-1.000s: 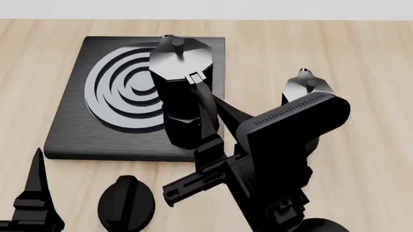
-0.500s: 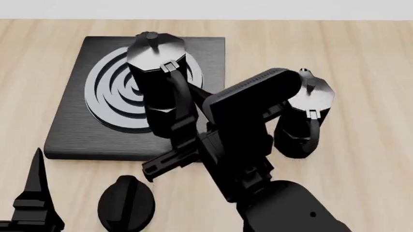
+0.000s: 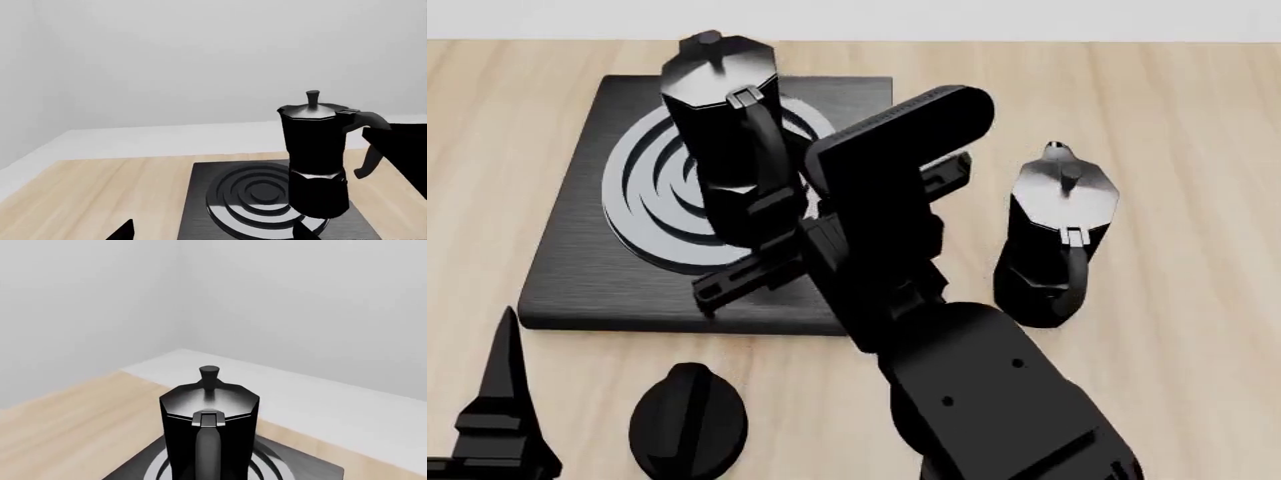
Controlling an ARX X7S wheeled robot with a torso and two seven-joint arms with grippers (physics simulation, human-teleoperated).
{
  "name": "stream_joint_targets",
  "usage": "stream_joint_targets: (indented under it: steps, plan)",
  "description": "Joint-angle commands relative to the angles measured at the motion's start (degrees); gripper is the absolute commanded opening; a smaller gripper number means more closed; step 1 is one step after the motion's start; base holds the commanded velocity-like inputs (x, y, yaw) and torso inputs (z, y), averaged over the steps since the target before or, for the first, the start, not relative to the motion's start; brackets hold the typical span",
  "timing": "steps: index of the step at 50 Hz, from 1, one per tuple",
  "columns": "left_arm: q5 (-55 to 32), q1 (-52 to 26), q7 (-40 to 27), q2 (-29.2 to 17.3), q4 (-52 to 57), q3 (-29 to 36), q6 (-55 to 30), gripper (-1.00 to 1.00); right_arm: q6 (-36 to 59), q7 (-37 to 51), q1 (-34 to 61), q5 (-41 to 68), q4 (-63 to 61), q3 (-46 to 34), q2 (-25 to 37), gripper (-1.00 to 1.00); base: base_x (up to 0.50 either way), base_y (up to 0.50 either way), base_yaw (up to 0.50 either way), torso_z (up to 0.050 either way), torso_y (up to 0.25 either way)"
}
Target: Put the right moka pot on the stove.
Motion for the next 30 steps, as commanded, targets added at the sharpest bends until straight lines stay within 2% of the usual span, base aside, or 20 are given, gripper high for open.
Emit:
stream_joint_targets:
  steps: [1, 22, 25, 30]
  plan:
    - [-0.32, -0.21, -0.08, -0.19, 0.08, 0.19, -0.11, 1.0, -6.15, -3.53, 4.37, -2.7, 10.13, -0.81, -4.25, -1.0, 0.0, 0.0, 0.0, 0.0, 0.0]
    - [-0.45, -0.23, 0.22, -0.56, 0.05, 0.58, 0.47, 1.0, -20.53, -7.25, 15.35, -4.81, 39.91, -3.71, -13.65, -1.0, 0.0, 0.0, 0.0, 0.0, 0.001]
    - [-0.51, -0.22, 0.23, -0.63, 0.09, 0.55, 0.56, 1.0, -24.79, -6.34, 17.91, -0.34, 45.92, -8.67, -13.81, -1.0, 0.0, 0.0, 0.0, 0.0, 0.0]
    - [-0.23, -0.02, 0.26, -0.7, 0.05, 0.69, 0.87, 1.0, -34.4, -4.75, 22.97, 15.42, 56.92, -25.03, -13.87, -1.0, 0.0, 0.0, 0.0, 0.0, 0.002]
